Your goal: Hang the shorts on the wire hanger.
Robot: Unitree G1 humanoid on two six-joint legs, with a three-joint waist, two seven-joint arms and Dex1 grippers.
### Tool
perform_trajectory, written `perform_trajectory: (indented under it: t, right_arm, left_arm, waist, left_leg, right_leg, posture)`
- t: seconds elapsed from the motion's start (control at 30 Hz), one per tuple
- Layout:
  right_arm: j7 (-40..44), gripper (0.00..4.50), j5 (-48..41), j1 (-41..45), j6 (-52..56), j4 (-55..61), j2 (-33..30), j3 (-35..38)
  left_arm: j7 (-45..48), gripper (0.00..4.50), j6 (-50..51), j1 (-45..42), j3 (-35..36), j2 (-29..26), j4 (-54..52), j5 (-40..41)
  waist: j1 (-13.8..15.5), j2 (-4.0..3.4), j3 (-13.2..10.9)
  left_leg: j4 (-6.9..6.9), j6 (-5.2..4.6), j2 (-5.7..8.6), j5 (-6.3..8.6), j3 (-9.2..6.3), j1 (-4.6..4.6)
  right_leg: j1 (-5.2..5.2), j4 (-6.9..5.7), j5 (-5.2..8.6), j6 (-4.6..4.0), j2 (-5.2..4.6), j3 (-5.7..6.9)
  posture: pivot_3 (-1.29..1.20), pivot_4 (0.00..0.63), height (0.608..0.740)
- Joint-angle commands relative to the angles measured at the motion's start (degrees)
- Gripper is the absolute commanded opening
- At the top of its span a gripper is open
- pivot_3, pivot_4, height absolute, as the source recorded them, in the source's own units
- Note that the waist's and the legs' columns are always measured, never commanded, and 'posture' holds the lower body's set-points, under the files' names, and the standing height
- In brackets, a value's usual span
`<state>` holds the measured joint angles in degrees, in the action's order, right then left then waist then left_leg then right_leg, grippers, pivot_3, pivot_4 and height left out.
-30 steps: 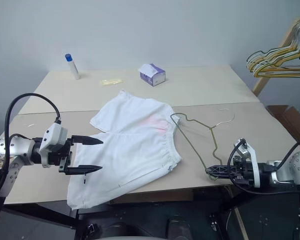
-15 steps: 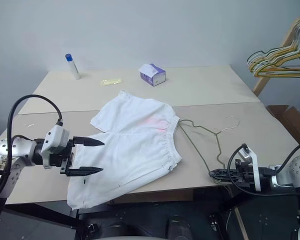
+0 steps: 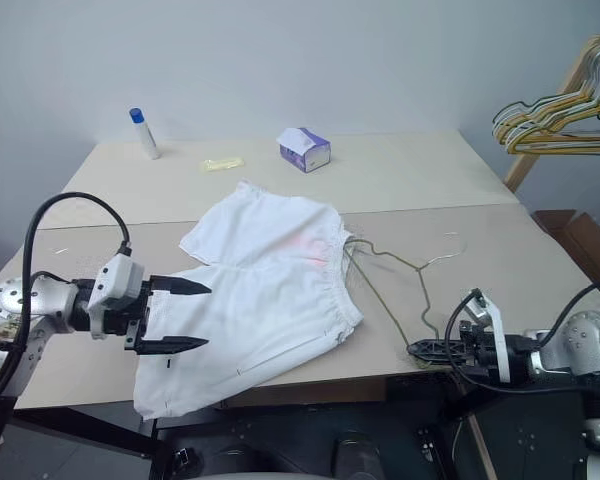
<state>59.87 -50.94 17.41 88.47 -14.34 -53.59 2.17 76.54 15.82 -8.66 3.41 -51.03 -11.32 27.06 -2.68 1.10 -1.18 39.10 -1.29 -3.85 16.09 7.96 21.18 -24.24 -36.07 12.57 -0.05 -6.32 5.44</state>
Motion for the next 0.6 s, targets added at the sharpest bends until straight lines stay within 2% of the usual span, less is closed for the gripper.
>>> perform_trajectory:
  t: [0.03,0.2,0.47,0.6]
  right_arm:
    - [3.10,0.00,2.71,4.25,-3.51,-2.50,-0.83,-3.35]
    - [7.49,0.00,8.91,12.21,-8.20,-10.46,-0.60,-9.92]
    - [20.32,0.00,15.94,16.87,-12.40,-13.40,-2.85,-22.98]
    - [25.87,0.00,21.25,22.42,-17.09,-20.54,-1.53,-27.74]
  left_arm:
    - [-0.61,4.48,-1.23,-0.87,0.24,0.38,-0.24,-0.32]
    - [-2.07,4.48,-1.50,0.16,0.45,0.87,-1.06,-0.56]
    - [-3.77,4.48,-2.15,2.54,0.48,1.33,-2.21,-0.92]
    - [-4.24,4.48,-2.20,2.20,0.05,1.85,-2.17,-1.04]
  waist:
    - [0.01,0.00,0.00]
    - [0.16,-0.01,0.00]
    - [0.59,-0.01,0.01]
    - [0.57,-0.04,0.01]
  left_leg:
    - [0.00,0.00,0.00,0.00,-0.01,-0.01]
    - [0.03,0.00,0.01,0.00,-0.01,0.00]
    - [0.02,0.00,0.00,0.00,-0.02,0.05]
    - [0.10,0.01,0.00,0.00,-0.01,0.01]
  right_leg:
    - [0.01,0.00,0.00,0.00,0.00,0.00]
    - [0.01,-0.01,-0.03,-0.04,0.00,0.01]
    - [-0.01,0.01,-0.03,-0.05,-0.01,0.04]
    - [0.00,-0.05,-0.04,-0.04,-0.02,0.03]
  posture:
    - [-0.03,0.000,0.740]
    - [-0.01,0.000,0.740]
    - [0.01,0.000,0.740]
    - [0.02,0.000,0.740]
